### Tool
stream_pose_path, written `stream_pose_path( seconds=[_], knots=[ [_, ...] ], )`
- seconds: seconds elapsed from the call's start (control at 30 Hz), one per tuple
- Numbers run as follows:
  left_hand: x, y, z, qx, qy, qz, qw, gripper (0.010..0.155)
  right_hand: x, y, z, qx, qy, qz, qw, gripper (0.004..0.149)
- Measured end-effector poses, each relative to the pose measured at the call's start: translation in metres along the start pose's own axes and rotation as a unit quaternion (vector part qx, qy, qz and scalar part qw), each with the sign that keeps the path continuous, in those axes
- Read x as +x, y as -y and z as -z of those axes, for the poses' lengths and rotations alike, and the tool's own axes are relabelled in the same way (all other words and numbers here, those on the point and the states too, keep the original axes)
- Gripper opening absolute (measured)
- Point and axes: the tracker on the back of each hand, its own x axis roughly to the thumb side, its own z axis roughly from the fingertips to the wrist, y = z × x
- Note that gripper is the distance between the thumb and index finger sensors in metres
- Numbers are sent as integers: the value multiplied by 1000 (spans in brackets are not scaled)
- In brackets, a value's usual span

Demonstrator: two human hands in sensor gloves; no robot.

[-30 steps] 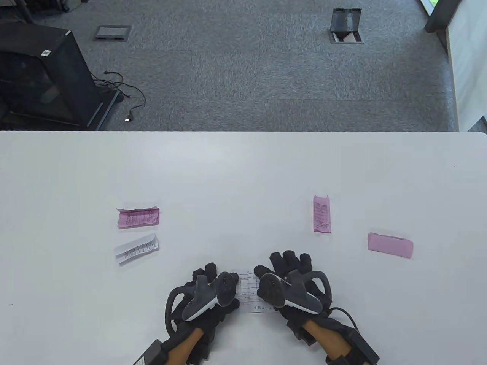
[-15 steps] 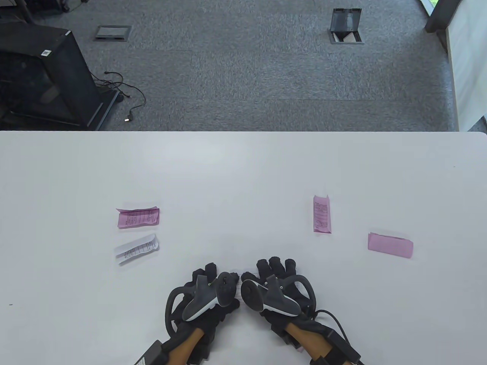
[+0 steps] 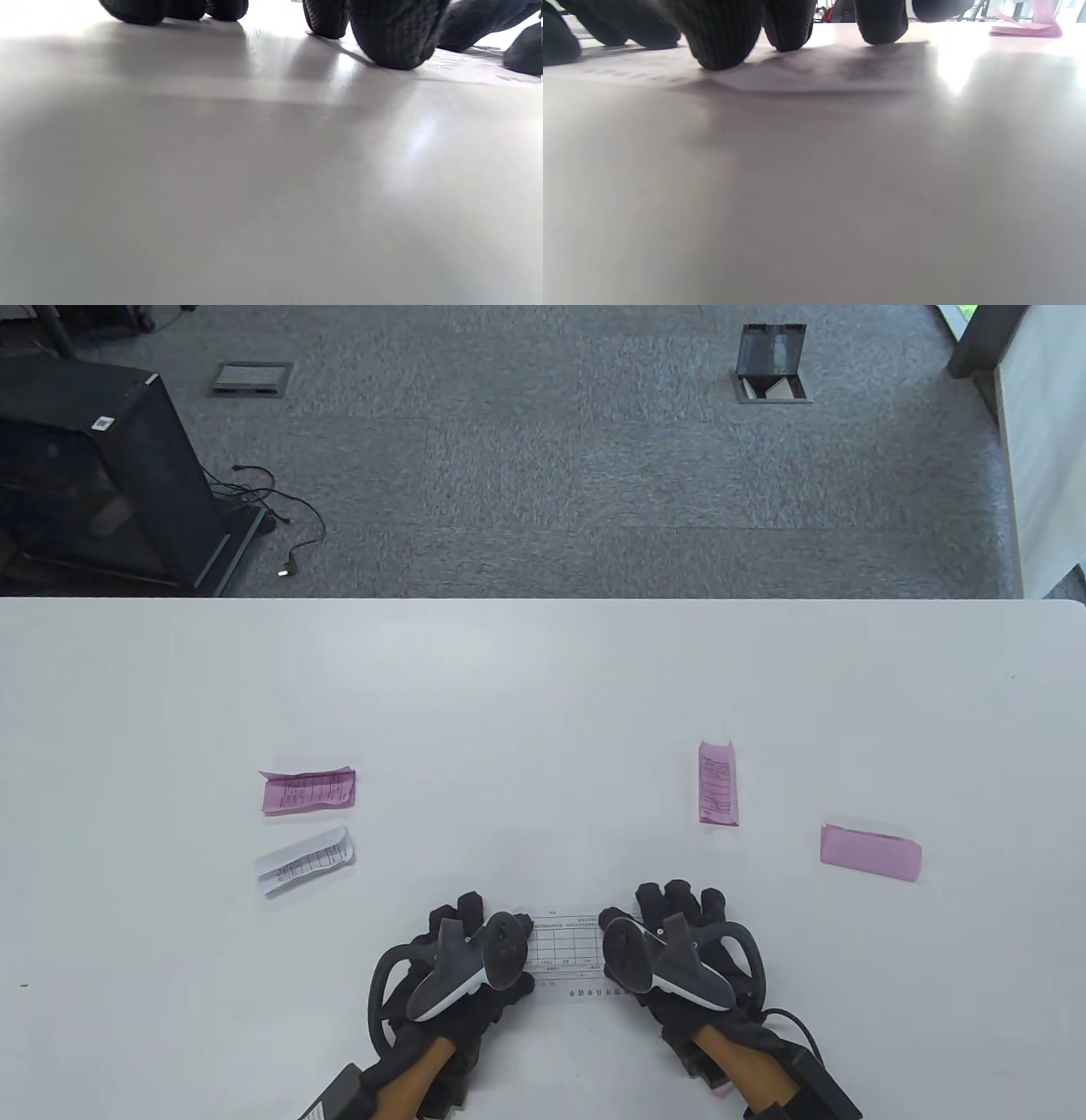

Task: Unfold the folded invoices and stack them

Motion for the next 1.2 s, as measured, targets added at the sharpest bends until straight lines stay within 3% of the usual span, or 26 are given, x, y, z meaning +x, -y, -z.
stream_pose_path(
  seconds=[0.27, 0.8, 0.97, 1.2],
  knots=[
    [0, 0, 0, -1, 0, 0, 1000, 69, -35, -3, -10, 0, -30, 10, 999, 60],
    [0, 0, 0, 0, -3, -1, 1000, 69, -45, -5, -12, 8, -45, 24, 999, 60],
    [-1, 0, 0, 0, -3, -3, 1000, 70, -51, -8, -11, 25, -51, 83, 995, 61],
    [-1, 0, 0, 1, -3, -4, 1000, 69, -56, -6, -10, 10, -74, 144, 987, 68]
  ],
)
